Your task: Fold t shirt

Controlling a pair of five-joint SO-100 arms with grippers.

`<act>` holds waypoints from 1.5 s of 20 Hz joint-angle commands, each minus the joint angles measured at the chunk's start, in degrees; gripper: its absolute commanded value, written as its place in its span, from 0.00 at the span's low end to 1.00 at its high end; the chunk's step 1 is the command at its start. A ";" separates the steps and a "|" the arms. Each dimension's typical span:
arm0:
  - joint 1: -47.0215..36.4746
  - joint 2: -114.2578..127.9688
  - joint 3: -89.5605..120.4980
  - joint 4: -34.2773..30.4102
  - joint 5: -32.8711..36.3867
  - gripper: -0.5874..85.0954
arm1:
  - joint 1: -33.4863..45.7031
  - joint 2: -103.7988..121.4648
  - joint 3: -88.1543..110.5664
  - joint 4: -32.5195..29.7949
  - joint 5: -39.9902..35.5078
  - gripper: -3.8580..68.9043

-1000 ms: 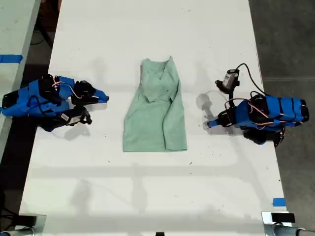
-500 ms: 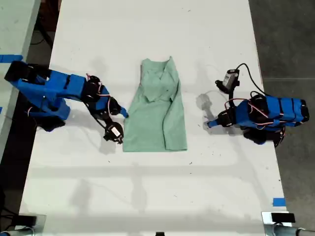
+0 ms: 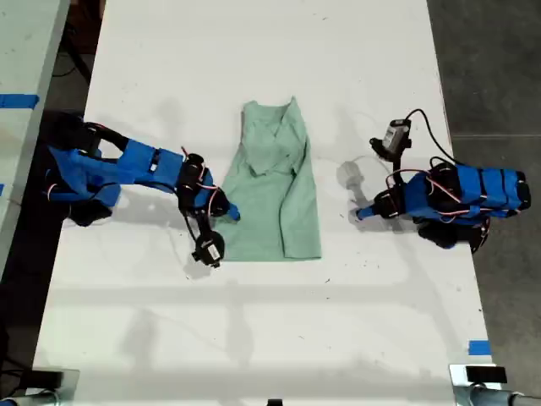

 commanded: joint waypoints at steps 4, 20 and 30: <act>1.93 -5.54 -6.33 -1.14 0.26 0.10 | -0.26 0.79 3.08 0.00 -0.35 0.08; -2.72 -5.89 -37.09 0.62 17.58 0.00 | -0.09 0.79 3.08 0.00 -0.44 0.09; -5.89 -21.88 -37.18 -11.51 23.64 0.28 | -0.26 0.79 3.08 0.00 -0.53 0.09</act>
